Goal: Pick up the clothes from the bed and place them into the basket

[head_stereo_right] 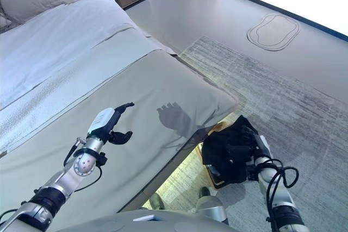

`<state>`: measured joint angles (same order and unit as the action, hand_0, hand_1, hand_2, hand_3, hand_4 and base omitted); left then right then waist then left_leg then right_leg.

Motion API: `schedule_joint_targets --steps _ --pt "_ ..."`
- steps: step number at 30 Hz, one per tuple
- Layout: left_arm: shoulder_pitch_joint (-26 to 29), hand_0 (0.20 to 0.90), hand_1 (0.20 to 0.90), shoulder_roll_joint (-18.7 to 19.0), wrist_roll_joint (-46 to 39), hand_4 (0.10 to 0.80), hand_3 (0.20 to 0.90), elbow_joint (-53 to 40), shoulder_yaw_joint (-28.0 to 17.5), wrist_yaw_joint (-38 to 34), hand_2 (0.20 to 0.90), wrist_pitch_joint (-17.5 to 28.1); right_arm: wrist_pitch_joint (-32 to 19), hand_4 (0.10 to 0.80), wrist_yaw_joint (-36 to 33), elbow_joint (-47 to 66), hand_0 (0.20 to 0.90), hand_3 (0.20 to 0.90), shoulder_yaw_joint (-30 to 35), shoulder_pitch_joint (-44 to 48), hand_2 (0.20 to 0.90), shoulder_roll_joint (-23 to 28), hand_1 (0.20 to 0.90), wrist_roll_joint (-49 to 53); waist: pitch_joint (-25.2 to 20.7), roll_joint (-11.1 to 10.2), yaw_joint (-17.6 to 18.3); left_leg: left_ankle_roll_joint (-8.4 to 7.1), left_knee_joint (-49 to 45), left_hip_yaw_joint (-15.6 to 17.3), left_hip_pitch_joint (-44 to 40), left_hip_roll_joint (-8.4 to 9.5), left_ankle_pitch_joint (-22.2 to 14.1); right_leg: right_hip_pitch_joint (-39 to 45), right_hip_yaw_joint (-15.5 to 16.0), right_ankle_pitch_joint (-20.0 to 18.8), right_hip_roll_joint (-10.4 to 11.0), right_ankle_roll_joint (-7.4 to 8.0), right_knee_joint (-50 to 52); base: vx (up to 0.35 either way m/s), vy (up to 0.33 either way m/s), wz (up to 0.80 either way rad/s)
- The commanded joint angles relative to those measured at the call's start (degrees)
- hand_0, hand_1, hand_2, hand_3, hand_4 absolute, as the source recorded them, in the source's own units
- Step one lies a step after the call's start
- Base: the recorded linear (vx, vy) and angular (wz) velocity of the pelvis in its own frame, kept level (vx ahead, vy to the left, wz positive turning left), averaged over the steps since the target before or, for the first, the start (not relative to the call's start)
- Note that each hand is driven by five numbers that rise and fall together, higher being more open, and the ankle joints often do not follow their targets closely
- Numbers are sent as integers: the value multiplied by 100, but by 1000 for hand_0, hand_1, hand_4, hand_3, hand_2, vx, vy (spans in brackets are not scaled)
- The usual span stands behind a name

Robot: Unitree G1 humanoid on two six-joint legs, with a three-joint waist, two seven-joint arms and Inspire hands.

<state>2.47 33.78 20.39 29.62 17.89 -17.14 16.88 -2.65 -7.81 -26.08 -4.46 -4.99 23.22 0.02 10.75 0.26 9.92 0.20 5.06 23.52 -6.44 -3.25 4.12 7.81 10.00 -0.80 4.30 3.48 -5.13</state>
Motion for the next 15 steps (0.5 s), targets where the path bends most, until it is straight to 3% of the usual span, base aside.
schedule_joint_targets --steps 1,6,15 --pt "187 900 900 -129 40 800 900 -319 -531 -377 900 353 -912 800 -657 831 900 900 -48 246 900 212 900 -1087 -390 127 24 -355 -205 -210 -322 -376 -578 -495 51 338 -85 216 776 29 58 2" --pt "-71 900 900 -366 -409 800 900 -183 -703 -118 900 422 -988 800 -794 1275 900 900 -320 137 900 460 900 -1871 -425 141 -144 -362 -196 -350 -237 -337 -557 -473 164 395 -45 217 797 16 45 3" --pt "-431 900 900 -507 -732 800 900 -111 -932 523 900 447 -897 800 -285 1450 900 900 -328 -20 900 618 900 -1525 -466 43 -378 -378 -314 -536 -150 -332 -582 -349 381 459 21 175 784 28 19 8"
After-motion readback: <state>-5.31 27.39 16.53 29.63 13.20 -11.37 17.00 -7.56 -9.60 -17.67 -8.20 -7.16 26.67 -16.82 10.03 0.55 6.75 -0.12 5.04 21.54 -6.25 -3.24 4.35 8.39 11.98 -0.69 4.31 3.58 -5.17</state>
